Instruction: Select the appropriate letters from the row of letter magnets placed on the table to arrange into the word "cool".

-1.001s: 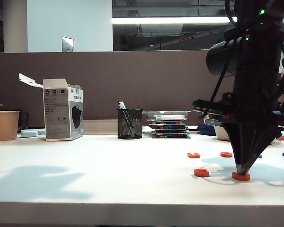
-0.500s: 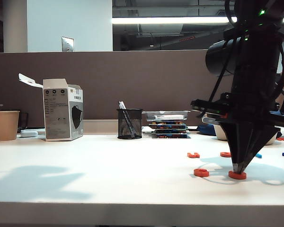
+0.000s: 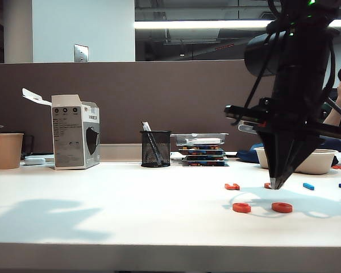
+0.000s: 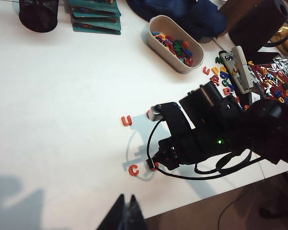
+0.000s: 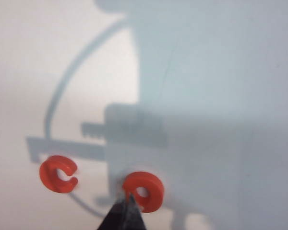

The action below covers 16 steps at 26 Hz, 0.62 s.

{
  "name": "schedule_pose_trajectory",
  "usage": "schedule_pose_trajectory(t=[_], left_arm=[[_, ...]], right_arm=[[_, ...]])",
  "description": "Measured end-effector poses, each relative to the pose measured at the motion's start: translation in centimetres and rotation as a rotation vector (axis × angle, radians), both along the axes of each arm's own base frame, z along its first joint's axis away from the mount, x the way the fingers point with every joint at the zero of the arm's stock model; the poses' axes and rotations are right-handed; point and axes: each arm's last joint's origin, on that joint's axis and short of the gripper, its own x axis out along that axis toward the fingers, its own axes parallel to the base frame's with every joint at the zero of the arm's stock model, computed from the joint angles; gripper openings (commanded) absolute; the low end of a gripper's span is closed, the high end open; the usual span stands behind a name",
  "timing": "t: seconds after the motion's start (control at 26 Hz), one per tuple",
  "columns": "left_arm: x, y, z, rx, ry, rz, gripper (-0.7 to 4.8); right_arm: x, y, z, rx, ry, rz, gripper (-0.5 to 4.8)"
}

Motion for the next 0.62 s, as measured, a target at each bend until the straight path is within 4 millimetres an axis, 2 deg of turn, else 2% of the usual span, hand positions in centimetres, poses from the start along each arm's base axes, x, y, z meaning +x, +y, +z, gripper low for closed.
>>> schedule_pose_trajectory(t=[0.15, 0.27, 0.42, 0.62], left_arm=[[0.0, 0.0, 0.0, 0.0, 0.0, 0.0, -0.03], [0.0, 0.0, 0.0, 0.0, 0.0, 0.0, -0.03], [0.0, 0.0, 0.0, 0.0, 0.0, 0.0, -0.04], [0.0, 0.0, 0.0, 0.0, 0.0, 0.0, -0.03]], right_arm=[[-0.4, -0.1, 0.0, -0.018, 0.034, 0.008, -0.06], [0.0, -0.2, 0.7, -0.051, -0.024, 0.0, -0.06], [1.7, -0.6, 2.6, -0.077, -0.187, -0.033, -0.06], [4.1, -2.8, 3.5, -0.029, -0.287, -0.122, -0.06]])
